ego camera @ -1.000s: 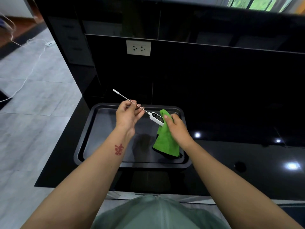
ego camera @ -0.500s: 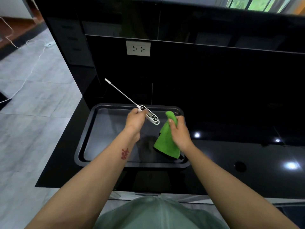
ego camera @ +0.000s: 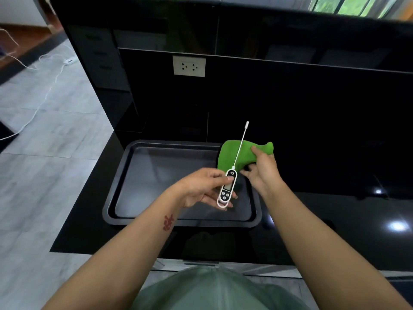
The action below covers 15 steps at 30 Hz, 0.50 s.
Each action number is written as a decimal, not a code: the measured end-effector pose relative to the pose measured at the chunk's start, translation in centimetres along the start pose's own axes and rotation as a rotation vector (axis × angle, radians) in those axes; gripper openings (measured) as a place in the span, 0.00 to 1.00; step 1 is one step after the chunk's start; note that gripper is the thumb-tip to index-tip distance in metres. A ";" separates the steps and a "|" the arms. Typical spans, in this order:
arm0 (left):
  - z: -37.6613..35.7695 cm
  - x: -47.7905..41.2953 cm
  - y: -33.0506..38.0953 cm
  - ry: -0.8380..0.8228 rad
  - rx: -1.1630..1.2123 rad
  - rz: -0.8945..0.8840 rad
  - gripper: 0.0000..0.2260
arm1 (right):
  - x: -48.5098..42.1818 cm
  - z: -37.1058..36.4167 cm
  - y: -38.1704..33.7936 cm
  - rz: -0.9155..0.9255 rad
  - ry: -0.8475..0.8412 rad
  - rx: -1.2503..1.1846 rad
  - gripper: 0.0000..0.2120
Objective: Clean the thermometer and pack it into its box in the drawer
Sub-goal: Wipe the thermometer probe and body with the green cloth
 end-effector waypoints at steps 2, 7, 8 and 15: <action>0.0 -0.2 -0.2 0.017 -0.032 0.008 0.09 | 0.3 -0.6 0.3 -0.028 -0.035 -0.035 0.10; 0.6 -0.7 -0.3 0.094 -0.031 0.010 0.10 | 0.9 -2.6 0.7 -0.076 -0.176 -0.081 0.23; 0.8 -0.7 -0.1 0.108 -0.029 0.008 0.10 | 1.0 -2.6 0.6 -0.086 -0.187 -0.088 0.23; 0.7 -0.8 -0.4 0.097 -0.074 0.011 0.10 | 0.6 -2.2 0.5 -0.022 -0.144 -0.024 0.03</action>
Point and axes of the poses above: each hand's wrist, its own x-axis away from the middle knuckle, its own z-axis out of the back of the hand, y = z × x, the point moved 10 cm from there along -x, towards the middle knuckle, and after that the axes turned 8 degrees about y, right-handed, at the moved point
